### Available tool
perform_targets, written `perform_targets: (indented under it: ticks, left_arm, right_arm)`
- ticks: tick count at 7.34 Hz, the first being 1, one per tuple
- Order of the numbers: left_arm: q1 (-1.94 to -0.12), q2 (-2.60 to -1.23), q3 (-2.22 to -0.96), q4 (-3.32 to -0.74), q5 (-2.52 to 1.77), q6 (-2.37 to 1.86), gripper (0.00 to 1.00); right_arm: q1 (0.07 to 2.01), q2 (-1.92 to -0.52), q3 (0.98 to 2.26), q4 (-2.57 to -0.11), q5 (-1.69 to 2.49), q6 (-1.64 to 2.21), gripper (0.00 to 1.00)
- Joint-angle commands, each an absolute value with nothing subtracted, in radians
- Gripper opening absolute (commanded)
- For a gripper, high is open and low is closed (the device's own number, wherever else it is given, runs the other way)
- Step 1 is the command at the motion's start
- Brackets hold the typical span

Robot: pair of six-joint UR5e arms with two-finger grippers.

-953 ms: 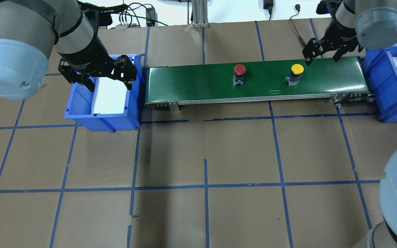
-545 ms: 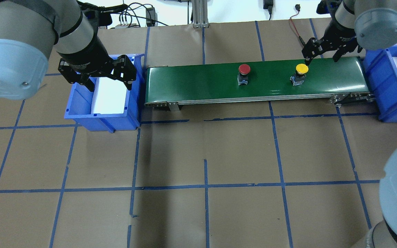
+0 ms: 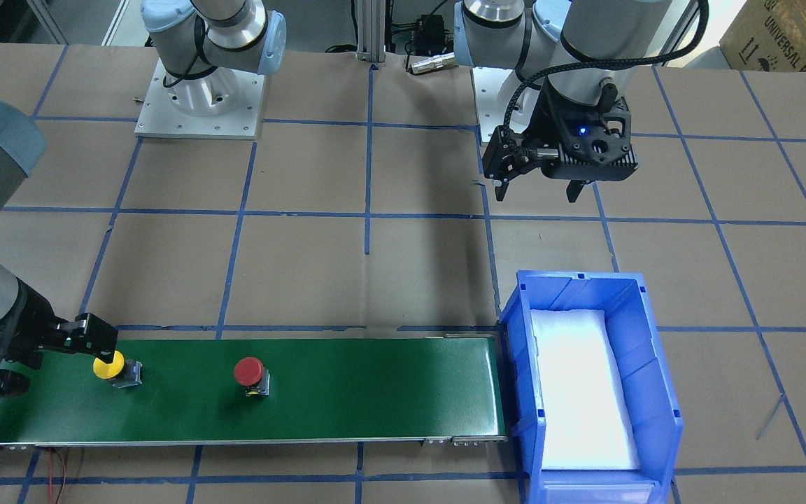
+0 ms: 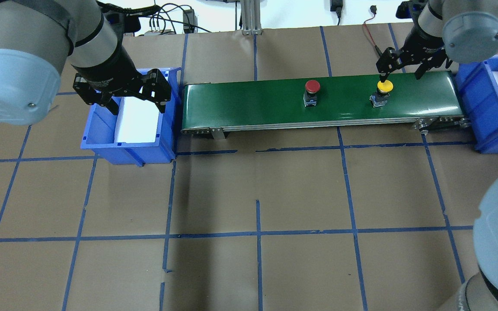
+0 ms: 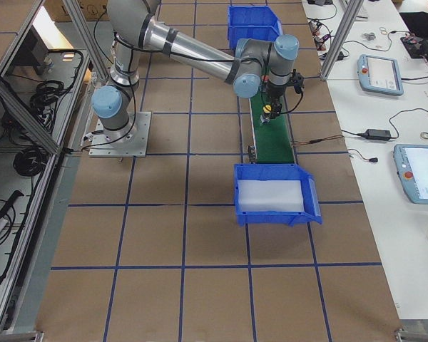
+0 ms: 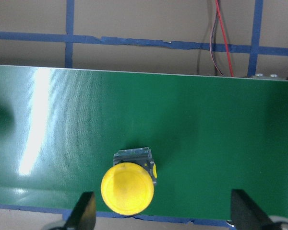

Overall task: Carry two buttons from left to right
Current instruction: 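Lift the yellow button with the right gripper and carry it over the bin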

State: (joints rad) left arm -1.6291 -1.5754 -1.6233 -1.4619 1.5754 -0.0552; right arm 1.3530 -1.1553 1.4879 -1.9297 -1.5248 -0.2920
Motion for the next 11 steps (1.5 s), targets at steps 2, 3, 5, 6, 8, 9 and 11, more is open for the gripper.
perform_targets:
  ticks: [2, 3, 5, 6, 8, 9, 11]
  left_arm:
    - [-1.629, -1.575, -1.624, -1.462, 1.574, -0.058, 1.0]
    - [-1.629, -1.575, -1.624, -1.462, 1.574, -0.058, 1.0]
    - [-1.629, -1.575, -1.624, -1.463, 1.574, -0.058, 1.0]
    - [-1.629, -1.575, -1.624, -1.463, 1.574, -0.058, 1.0]
    - [-1.629, -1.575, -1.624, -1.463, 1.574, -0.06, 1.0]
    - [-1.629, -1.575, -1.624, -1.463, 1.574, -0.058, 1.0]
    - [-1.629, -1.575, -1.624, -1.462, 1.574, -0.058, 1.0]
  right_arm:
    - [1.353, -1.129, 1.494, -1.951, -1.523, -0.29, 1.0]
    - [1.353, -1.108, 1.502, -1.951, -1.525, -0.294, 1.0]
    - [1.353, -1.1, 1.503, -1.956, -1.525, -0.296, 0.97]
    - [1.353, -1.101, 1.503, -1.956, -1.526, -0.296, 0.78]
    - [1.353, -1.103, 1.502, -1.956, -1.529, -0.296, 0.38]
    - [1.353, -1.103, 1.502, -1.956, -1.534, -0.299, 0.37]
    - [1.351, -1.108, 1.491, -1.956, -1.539, -0.313, 0.37]
